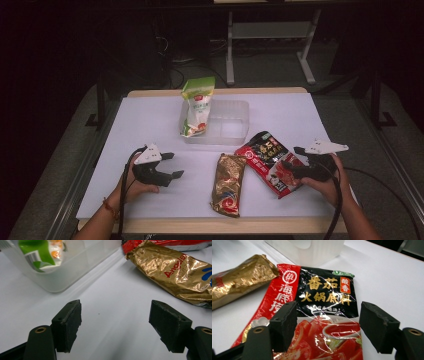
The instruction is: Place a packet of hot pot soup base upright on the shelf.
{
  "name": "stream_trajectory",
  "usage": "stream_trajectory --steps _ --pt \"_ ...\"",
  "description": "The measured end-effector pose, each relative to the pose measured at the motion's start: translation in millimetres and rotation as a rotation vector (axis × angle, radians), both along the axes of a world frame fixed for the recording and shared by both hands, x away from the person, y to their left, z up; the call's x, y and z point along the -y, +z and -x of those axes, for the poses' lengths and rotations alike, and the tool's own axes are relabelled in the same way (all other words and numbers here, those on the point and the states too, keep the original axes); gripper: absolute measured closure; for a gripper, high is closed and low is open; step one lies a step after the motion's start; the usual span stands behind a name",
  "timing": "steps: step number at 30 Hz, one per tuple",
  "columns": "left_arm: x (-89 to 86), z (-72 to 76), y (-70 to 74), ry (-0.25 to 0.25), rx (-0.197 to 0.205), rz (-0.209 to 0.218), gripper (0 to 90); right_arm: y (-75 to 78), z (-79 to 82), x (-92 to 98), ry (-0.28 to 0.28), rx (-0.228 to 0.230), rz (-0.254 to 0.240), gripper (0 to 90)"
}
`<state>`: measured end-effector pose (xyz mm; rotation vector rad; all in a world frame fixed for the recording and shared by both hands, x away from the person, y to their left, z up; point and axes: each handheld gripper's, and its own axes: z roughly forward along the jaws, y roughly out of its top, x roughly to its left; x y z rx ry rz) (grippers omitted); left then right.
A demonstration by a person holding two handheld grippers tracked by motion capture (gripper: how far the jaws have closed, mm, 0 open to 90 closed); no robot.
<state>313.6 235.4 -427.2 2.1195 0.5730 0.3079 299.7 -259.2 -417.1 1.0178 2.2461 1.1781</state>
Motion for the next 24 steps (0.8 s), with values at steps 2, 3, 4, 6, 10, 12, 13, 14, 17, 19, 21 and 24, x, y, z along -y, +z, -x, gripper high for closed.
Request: stream_trajectory --steps 2,3,4,6,10,12,13,14,17,19,21,24 --pt "1.1 -0.3 -0.5 -0.008 -0.006 0.002 24.7 1.4 1.1 -1.4 0.009 -0.003 -0.016 32.0" --pt "1.4 -0.7 -0.5 -0.011 -0.012 0.004 24.6 2.2 1.8 -2.5 0.014 -0.003 -0.019 32.1" --pt "1.9 -1.1 -0.5 -0.011 -0.014 0.006 24.6 3.0 2.9 -3.8 0.018 -0.004 -0.021 32.2" --pt "3.7 -2.6 -0.7 -0.017 -0.024 0.009 24.6 4.5 5.3 -6.3 0.027 -0.001 -0.022 33.0" --pt "8.8 -4.6 -1.8 -0.031 -0.031 0.002 24.3 6.2 9.8 -9.5 0.037 -0.002 -0.021 33.5" --pt "11.7 -6.0 -2.2 -0.037 -0.031 -0.002 24.3 7.0 12.3 -10.5 0.041 -0.007 -0.028 33.7" --pt "13.6 -7.0 -2.8 -0.041 -0.034 0.0 24.3 7.5 13.4 -11.0 0.042 -0.005 -0.029 33.8" --pt "15.8 -8.0 -3.3 -0.047 -0.041 0.0 24.2 8.1 14.9 -11.7 0.042 -0.009 -0.031 34.4" --pt "24.0 -12.4 -4.5 -0.055 -0.06 -0.002 23.5 9.4 17.4 -14.5 0.047 -0.006 -0.027 35.1" --pt "31.2 -15.8 -4.9 -0.067 -0.085 0.012 22.5 9.8 18.9 -17.1 0.055 -0.01 -0.025 36.8" --pt "39.4 -19.1 -4.9 -0.089 -0.099 0.02 21.9 10.0 20.3 -20.5 0.07 -0.013 -0.02 41.4" --pt "52.8 -26.9 -5.0 -0.118 -0.125 0.042 21.1 9.6 21.9 -26.7 0.104 -0.021 -0.009 44.9"
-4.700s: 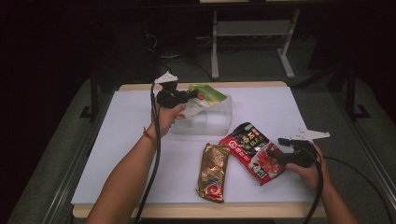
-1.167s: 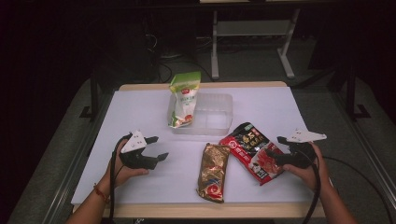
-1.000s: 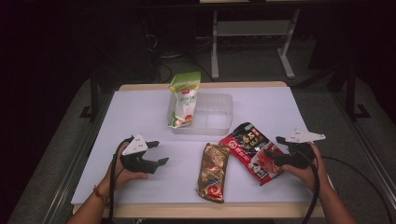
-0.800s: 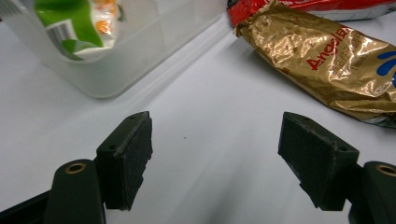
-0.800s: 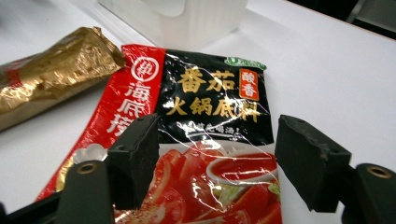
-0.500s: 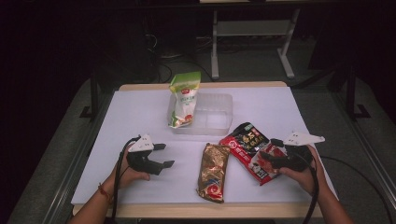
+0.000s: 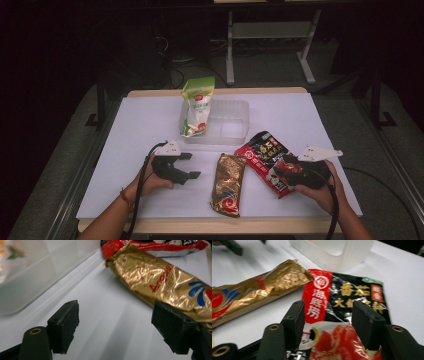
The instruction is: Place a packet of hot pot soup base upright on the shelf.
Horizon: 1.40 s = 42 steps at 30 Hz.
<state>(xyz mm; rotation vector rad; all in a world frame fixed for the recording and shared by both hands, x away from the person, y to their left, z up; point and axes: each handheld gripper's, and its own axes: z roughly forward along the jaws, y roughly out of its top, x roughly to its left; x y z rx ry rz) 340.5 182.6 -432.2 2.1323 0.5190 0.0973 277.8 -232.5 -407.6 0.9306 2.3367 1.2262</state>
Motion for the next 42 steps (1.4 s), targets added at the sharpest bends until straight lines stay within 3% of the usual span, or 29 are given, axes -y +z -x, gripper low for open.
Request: stream_trajectory --steps 8,16,20,25,28,30,33,35,38,42 --pt "39.9 -24.2 -8.5 -0.024 -0.07 -0.005 17.4 -3.7 1.1 -8.8 0.034 -0.015 0.026 44.8" --pt "65.2 -43.9 -16.4 -0.032 -0.121 -0.001 16.4 -9.7 0.6 -17.7 0.062 -0.039 0.044 58.2" --pt "69.9 -46.9 -21.2 -0.046 -0.143 -0.001 14.4 -14.3 1.6 -29.1 0.095 -0.042 0.089 64.8" --pt "69.3 -50.6 -23.1 -0.046 -0.173 0.014 14.3 -18.6 2.5 -40.8 0.102 -0.054 0.089 81.4" --pt "70.7 -50.9 -24.1 -0.053 -0.182 0.009 14.3 -21.5 1.5 -50.8 0.084 -0.055 0.111 82.6" --pt "71.1 -51.0 -24.0 -0.057 -0.187 0.008 14.3 -21.3 0.0 -55.7 0.074 -0.061 0.097 84.7" --pt "71.7 -50.6 -24.2 -0.061 -0.191 0.009 14.3 -11.3 6.3 -64.8 0.104 0.007 0.134 85.4" --pt "72.1 -50.5 -24.6 -0.067 -0.196 0.011 14.3 -9.8 9.1 -70.8 0.141 -0.015 0.126 85.6" --pt "73.7 -50.1 -24.4 -0.075 -0.201 0.008 14.3 -21.2 7.0 -82.0 0.147 -0.063 0.162 85.4" --pt "76.7 -46.7 -23.2 -0.099 -0.201 -0.002 14.3 -29.6 2.3 -91.3 0.102 -0.095 0.198 85.2"
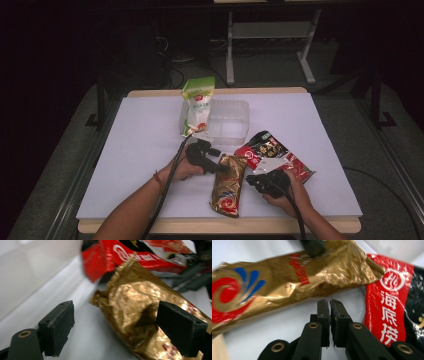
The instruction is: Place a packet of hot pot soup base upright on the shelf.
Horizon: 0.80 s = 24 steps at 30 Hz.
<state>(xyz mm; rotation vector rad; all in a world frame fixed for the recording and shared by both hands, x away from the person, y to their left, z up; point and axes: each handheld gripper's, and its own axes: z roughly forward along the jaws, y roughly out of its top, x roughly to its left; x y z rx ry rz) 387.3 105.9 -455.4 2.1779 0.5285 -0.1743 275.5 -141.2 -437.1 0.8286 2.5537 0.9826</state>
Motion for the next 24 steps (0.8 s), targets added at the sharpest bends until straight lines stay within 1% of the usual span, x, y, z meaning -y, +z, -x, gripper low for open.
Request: stream_trajectory --steps 1,2,4,6,8,11,12,14,16,17,19,20,21,22,24 --pt "0.6 0.7 -0.1 -0.006 -0.005 0.006 14.5 1.3 1.4 -2.3 -0.007 0.007 0.014 84.6" --pt "1.6 1.7 -0.7 -0.026 -0.018 0.009 15.4 2.2 2.9 -4.9 0.001 0.009 0.029 84.3" --pt "4.1 4.5 -0.6 -0.042 -0.017 0.009 15.3 0.8 4.7 -9.9 0.004 0.009 0.069 83.8" --pt "7.4 7.7 -0.5 -0.063 -0.028 0.012 15.3 -1.4 3.8 -11.0 -0.005 -0.004 0.071 83.7" --pt "10.5 11.0 -0.1 -0.072 -0.033 0.009 15.1 -1.9 2.7 -11.6 -0.015 -0.008 0.07 83.6" --pt "16.0 16.8 0.2 -0.11 -0.039 0.006 15.1 -3.4 3.3 -15.2 -0.007 -0.013 0.089 83.5" --pt "18.2 18.5 -0.1 -0.119 -0.04 0.008 15.0 -4.0 3.4 -16.4 -0.006 -0.012 0.098 83.9" --pt "22.3 21.9 0.2 -0.141 -0.027 -0.001 15.2 -4.3 2.7 -16.3 -0.004 -0.013 0.094 84.1" --pt "25.5 24.6 0.7 -0.159 -0.036 -0.002 15.6 -4.9 2.0 -15.3 -0.008 -0.02 0.08 84.2" --pt "26.9 26.1 0.4 -0.162 -0.034 0.003 16.3 -5.1 2.0 -15.1 -0.007 -0.02 0.078 84.2" --pt "27.6 27.7 0.9 -0.16 -0.022 -0.001 16.9 -5.2 2.1 -15.1 -0.006 -0.017 0.079 84.2" --pt "26.9 27.6 1.3 -0.159 -0.024 0.007 18.3 -5.3 2.2 -15.0 -0.006 -0.016 0.079 84.2" --pt "25.2 26.7 2.5 -0.153 -0.025 0.016 21.7 -5.4 2.2 -14.9 -0.005 -0.015 0.078 84.2" --pt "22.6 25.5 4.1 -0.146 -0.027 0.037 27.1 -5.4 2.3 -14.8 -0.006 -0.014 0.078 84.1" --pt "17.3 22.8 7.6 -0.132 -0.033 0.089 41.0 -5.6 2.8 -14.7 -0.007 -0.005 0.08 84.1"
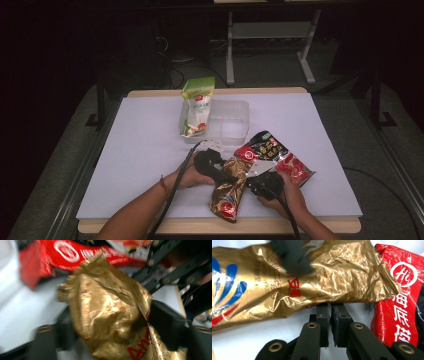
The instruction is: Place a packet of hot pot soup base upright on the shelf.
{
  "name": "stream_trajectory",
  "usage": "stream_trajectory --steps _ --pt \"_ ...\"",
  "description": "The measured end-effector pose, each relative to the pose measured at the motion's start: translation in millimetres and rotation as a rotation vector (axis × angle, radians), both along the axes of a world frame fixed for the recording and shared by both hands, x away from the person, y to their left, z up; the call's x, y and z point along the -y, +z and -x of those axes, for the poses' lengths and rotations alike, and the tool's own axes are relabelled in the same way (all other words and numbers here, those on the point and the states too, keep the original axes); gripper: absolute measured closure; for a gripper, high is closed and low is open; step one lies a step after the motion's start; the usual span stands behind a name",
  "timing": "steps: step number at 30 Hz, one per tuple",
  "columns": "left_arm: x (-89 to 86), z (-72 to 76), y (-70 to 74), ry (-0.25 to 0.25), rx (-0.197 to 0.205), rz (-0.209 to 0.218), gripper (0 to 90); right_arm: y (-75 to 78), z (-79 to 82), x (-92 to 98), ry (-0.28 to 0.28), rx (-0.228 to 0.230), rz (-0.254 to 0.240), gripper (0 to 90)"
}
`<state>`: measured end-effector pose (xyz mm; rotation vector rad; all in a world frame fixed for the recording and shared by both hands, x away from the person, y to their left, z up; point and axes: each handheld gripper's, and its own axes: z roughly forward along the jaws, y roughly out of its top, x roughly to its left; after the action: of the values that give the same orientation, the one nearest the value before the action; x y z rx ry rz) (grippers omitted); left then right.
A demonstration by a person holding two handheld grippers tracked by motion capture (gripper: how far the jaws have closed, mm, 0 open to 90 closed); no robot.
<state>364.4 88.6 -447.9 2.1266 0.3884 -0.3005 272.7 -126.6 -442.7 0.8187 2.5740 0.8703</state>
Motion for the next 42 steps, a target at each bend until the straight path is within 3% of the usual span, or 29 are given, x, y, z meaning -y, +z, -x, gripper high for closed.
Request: stream_trajectory --steps 2,7,14,17,22,27,33,36,42 --pt "-1.7 0.2 2.2 0.013 -0.002 0.021 50.3 -0.1 0.6 -0.3 -0.009 0.022 0.005 84.3" --pt "-3.3 5.6 10.9 0.045 0.014 0.05 61.5 1.1 3.4 -0.3 -0.025 0.072 0.005 83.1" --pt "-13.1 15.6 31.2 0.082 0.054 0.115 81.4 9.5 8.7 2.9 -0.02 0.14 -0.07 79.0" --pt "-20.1 19.8 39.3 0.131 0.069 0.156 83.8 15.4 12.1 4.8 -0.007 0.155 -0.099 67.7" --pt "-29.5 26.5 54.9 0.151 0.115 0.189 85.0 27.8 18.3 17.2 0.017 0.191 -0.156 54.8" --pt "-47.6 22.4 64.7 0.216 0.152 0.228 85.2 34.7 16.1 37.5 0.005 0.218 -0.215 51.0" --pt "-69.5 17.9 76.2 0.296 0.187 0.267 85.2 37.4 11.1 58.4 0.004 0.24 -0.252 45.7" --pt "-76.2 19.2 82.2 0.316 0.223 0.271 85.3 38.3 8.5 69.9 0.001 0.272 -0.251 42.7" --pt "-85.8 19.0 87.9 0.361 0.247 0.286 85.3 39.1 1.2 95.8 -0.081 0.3 -0.269 40.9"
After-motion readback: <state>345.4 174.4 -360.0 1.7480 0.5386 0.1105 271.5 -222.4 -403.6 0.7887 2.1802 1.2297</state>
